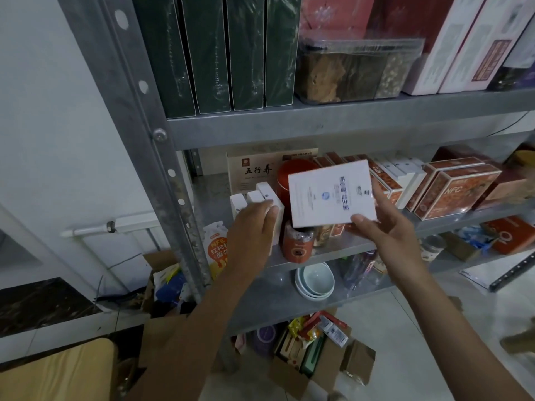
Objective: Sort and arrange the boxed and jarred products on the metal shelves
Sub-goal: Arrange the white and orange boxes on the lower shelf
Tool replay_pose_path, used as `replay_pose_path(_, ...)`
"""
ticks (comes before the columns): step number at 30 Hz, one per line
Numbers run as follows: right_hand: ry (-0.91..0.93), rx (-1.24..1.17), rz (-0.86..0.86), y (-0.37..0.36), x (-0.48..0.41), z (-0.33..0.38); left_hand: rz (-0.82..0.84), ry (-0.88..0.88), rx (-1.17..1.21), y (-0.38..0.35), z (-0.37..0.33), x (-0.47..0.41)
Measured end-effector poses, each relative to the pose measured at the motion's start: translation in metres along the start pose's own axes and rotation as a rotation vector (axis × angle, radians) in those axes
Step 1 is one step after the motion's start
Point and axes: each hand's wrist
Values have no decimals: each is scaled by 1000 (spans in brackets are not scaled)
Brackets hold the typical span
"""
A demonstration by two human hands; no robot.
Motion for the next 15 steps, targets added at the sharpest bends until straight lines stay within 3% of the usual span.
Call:
replay_pose_path(4,191,288,-83,-30,-28,0,259,-224,-455,-15,31,-27)
replay_pose_path(7,312,461,-92,-50,-47,-7,424,-285,-609,-27,46,-32)
replay_pose_path(15,484,817,44,-80,-78,-31,380,-259,-657,-27,45,-30)
Point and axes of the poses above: each hand's wrist, its own x-axis away from the middle knuckle, its own y-axis out of the back of the hand, z = x × y, and after that the axes turned 8 degrees about -z, right-handed
